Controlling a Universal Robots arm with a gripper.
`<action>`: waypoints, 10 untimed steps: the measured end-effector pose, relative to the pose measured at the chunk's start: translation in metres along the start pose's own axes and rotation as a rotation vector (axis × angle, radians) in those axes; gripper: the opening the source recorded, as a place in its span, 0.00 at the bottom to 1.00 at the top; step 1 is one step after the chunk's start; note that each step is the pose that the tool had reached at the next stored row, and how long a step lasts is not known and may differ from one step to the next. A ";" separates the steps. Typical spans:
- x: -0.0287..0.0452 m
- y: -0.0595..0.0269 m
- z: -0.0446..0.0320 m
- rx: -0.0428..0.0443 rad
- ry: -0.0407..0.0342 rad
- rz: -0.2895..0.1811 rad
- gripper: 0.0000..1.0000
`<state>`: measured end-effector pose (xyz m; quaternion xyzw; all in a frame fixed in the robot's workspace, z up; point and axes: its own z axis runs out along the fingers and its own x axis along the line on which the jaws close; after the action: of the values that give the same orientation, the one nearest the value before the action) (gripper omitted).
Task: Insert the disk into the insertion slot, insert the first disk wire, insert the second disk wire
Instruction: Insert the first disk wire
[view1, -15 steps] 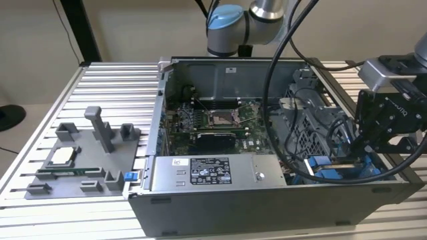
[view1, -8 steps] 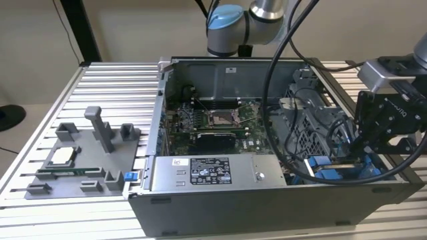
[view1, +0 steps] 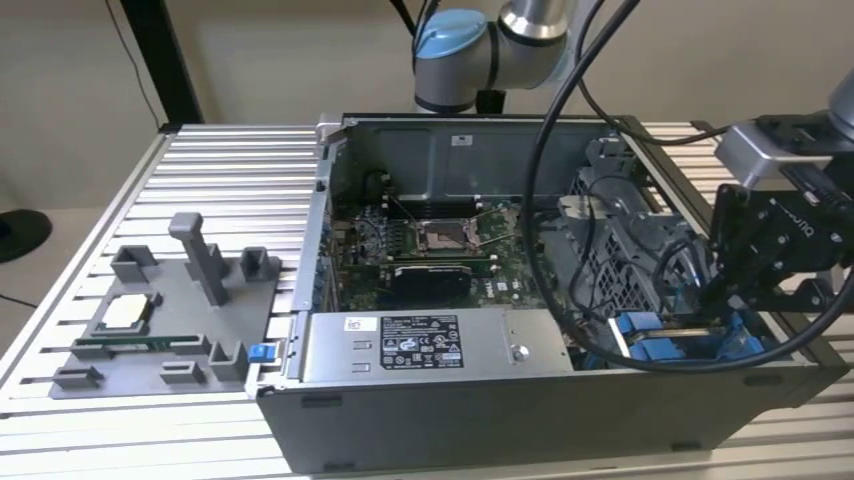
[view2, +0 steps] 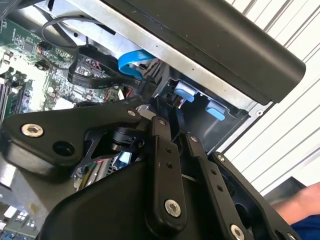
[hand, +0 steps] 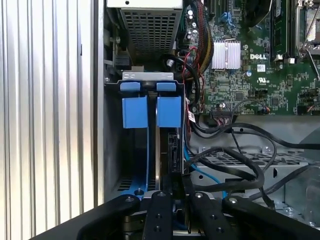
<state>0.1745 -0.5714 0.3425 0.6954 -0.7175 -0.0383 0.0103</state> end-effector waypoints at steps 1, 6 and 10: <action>0.0001 0.0004 0.0001 0.0001 0.0000 0.001 0.00; -0.0003 0.0005 0.0010 0.0001 0.0000 0.003 0.00; -0.0006 0.0006 0.0012 0.0002 0.0001 0.003 0.00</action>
<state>0.1739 -0.5708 0.3414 0.6943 -0.7186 -0.0382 0.0103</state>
